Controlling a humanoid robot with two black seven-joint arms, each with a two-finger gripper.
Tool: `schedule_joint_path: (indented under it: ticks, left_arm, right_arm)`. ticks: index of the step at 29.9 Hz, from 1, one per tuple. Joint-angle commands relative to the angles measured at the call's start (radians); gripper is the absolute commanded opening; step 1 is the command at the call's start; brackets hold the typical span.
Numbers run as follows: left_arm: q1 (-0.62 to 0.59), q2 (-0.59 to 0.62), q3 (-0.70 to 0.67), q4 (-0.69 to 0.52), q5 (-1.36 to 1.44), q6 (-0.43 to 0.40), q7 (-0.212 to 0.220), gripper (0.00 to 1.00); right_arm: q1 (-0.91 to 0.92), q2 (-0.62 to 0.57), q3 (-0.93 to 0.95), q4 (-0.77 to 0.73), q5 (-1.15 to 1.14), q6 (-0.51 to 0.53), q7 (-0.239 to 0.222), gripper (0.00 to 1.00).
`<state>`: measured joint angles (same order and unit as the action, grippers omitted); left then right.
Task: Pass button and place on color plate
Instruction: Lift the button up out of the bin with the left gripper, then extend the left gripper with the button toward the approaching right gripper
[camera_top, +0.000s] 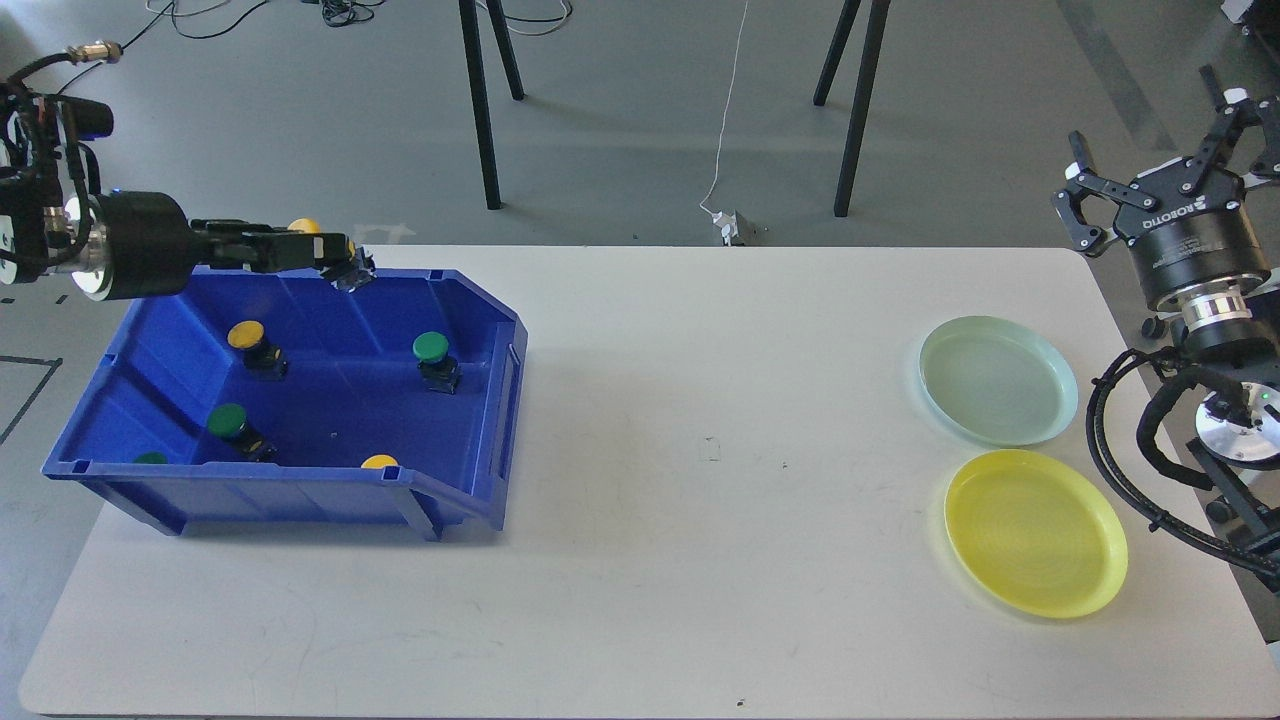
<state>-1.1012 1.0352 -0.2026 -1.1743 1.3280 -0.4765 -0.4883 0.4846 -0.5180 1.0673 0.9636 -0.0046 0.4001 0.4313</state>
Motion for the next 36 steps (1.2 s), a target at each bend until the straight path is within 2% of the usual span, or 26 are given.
schedule_joint_path:
  ticks: [1,3,7,9,12,15,22,27,36]
  left_arm:
    - [0.003,0.019,-0.09,-0.093,-0.257,-0.012,0.0,0.03]
    - [0.003,-0.016,-0.11,-0.122,-0.378,-0.012,0.0,0.03]
    - [0.02,-0.196,-0.112,-0.127,-0.55,-0.012,0.0,0.03]
    - [0.067,-0.291,-0.115,-0.113,-0.585,-0.012,0.0,0.03]
    - [0.11,-0.414,-0.109,-0.056,-0.579,-0.01,0.0,0.03]
    - [0.147,-0.497,-0.107,-0.005,-0.573,0.007,0.0,0.03]
    - [0.156,-0.514,-0.112,-0.001,-0.578,0.007,0.0,0.03]
    - [0.156,-0.515,-0.113,0.002,-0.583,0.007,0.0,0.03]
    - [0.156,-0.517,-0.115,0.004,-0.584,0.007,0.0,0.03]
  right_arm:
    - [-0.001,0.003,0.039,-0.028,0.0,-0.01,-0.002,1.0]
    - [-0.004,-0.002,0.034,-0.011,0.0,-0.012,0.0,1.0]
    - [-0.035,-0.065,0.0,0.042,-0.044,-0.014,0.0,1.0]
    - [-0.052,-0.103,-0.077,0.124,-0.134,-0.026,0.0,1.0]
    - [-0.061,-0.146,-0.231,0.3,-0.374,-0.101,0.0,1.0]
    - [-0.061,-0.157,-0.279,0.369,-0.472,-0.144,0.004,1.0]
    - [0.04,-0.09,-0.355,0.388,-0.471,-0.15,0.056,1.0]
    - [0.156,-0.063,-0.481,0.397,-0.459,-0.142,0.057,0.99]
    - [0.21,0.052,-0.578,0.388,-0.434,-0.138,0.057,0.99]
